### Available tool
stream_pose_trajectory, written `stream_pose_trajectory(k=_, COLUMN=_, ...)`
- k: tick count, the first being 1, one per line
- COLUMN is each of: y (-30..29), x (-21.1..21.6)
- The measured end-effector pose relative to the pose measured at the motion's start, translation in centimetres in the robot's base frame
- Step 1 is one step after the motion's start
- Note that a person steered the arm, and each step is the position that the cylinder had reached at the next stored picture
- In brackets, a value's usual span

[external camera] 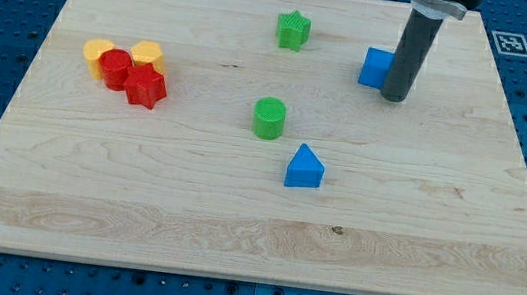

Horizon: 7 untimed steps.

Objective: Push the blue cube to the green star

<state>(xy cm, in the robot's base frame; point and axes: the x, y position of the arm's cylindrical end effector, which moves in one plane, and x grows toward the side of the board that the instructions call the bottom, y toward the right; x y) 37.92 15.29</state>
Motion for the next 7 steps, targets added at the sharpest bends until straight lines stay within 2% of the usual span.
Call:
stream_pose_trajectory(k=4, y=0.2, x=-0.9)
stream_pose_trajectory(k=7, y=-0.9, x=-3.5)
